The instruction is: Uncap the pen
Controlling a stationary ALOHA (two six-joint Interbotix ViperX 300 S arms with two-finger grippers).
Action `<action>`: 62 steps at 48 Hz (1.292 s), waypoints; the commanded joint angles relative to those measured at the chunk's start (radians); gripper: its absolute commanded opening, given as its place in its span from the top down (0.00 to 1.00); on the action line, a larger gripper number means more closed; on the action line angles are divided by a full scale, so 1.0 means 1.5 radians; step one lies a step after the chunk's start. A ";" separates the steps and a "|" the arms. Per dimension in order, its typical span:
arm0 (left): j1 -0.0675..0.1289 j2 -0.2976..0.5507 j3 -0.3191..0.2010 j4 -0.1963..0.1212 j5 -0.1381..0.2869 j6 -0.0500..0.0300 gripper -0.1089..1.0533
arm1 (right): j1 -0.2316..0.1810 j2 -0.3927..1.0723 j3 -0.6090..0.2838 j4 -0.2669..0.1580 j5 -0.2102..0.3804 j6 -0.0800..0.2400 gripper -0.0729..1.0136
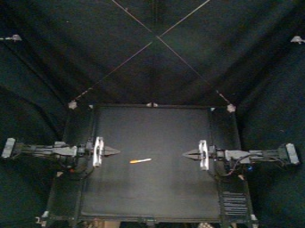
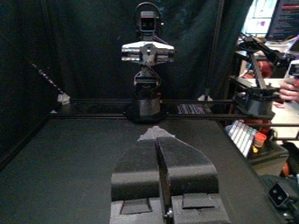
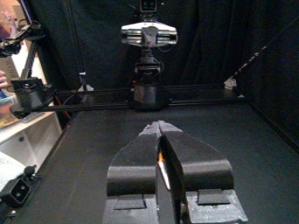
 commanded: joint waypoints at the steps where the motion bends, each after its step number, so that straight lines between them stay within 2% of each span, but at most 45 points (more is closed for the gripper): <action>1: 0.000 0.013 0.008 0.001 -0.017 0.0031 0.97 | -0.008 0.030 -0.004 0.007 -0.014 0.003 0.94; 5: 0.001 0.013 0.011 0.002 -0.019 0.0031 0.93 | -0.022 0.083 -0.014 0.021 -0.052 0.010 0.90; 8: 0.001 0.013 0.014 0.001 -0.022 0.0010 0.90 | -0.037 0.139 -0.031 0.029 -0.074 0.011 0.88; 15: 0.001 0.013 0.025 0.000 -0.026 -0.0010 0.86 | -0.063 0.288 -0.091 0.032 -0.080 0.011 0.78; 19: 0.001 0.018 0.029 -0.001 -0.025 0.0000 0.82 | -0.064 0.359 -0.128 0.030 -0.080 0.011 0.68; 23: 0.001 0.052 0.025 -0.001 -0.026 0.0020 0.74 | -0.065 0.431 -0.166 0.029 -0.080 0.011 0.51; 29: 0.001 0.127 0.007 0.001 -0.026 0.0031 0.59 | -0.066 0.528 -0.215 0.029 -0.079 0.010 0.23; 35: 0.004 0.179 -0.003 0.000 -0.026 0.0031 0.43 | -0.063 0.604 -0.255 0.028 -0.076 0.009 0.05; 39: 0.008 0.192 -0.001 -0.001 -0.026 0.0031 0.34 | -0.060 0.650 -0.283 0.024 -0.063 0.008 0.04; 41: 0.010 0.196 0.000 -0.001 -0.024 0.0010 0.30 | -0.059 0.673 -0.302 0.017 -0.050 0.009 0.04; 47: 0.013 0.207 0.007 -0.008 -0.016 0.0000 0.21 | -0.056 0.731 -0.353 0.005 0.008 0.011 0.04; 55: 0.013 0.218 0.011 -0.016 -0.005 0.0000 0.18 | -0.058 0.791 -0.410 0.008 0.085 0.007 0.04; 62: 0.013 0.228 0.011 -0.022 0.017 0.0010 0.18 | -0.062 0.819 -0.437 0.011 0.127 0.011 0.04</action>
